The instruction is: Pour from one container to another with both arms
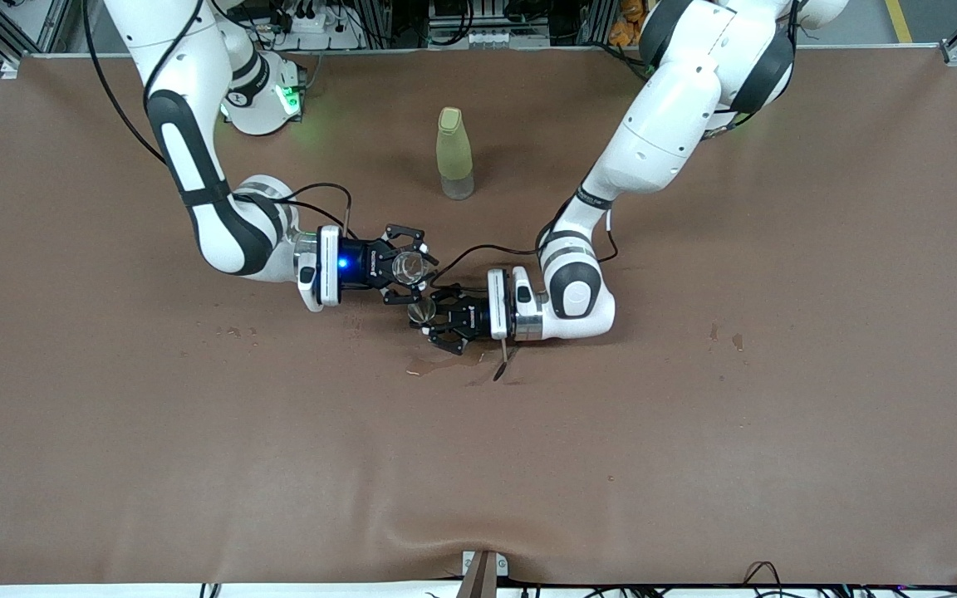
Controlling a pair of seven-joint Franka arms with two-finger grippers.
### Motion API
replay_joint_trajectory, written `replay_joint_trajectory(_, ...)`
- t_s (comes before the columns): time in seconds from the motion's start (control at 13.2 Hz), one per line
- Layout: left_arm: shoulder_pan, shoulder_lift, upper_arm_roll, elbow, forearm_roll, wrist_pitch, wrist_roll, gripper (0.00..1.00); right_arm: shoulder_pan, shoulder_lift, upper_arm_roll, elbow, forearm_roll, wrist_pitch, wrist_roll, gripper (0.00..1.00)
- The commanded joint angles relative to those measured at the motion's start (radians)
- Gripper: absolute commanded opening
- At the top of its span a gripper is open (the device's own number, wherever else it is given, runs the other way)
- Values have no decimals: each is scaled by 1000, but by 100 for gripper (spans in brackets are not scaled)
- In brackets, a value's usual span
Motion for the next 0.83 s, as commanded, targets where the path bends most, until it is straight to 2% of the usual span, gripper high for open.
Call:
replay_joint_trajectory(0.0,-4,-7,0,-3,-29,-10,21,0,5,-24,6,-13,27,-2,81,0)
replay_joint_trajectory(0.76,-11,-13,0,0,-29,13,10,0,4,-27,15,-13,26,-2,202,0)
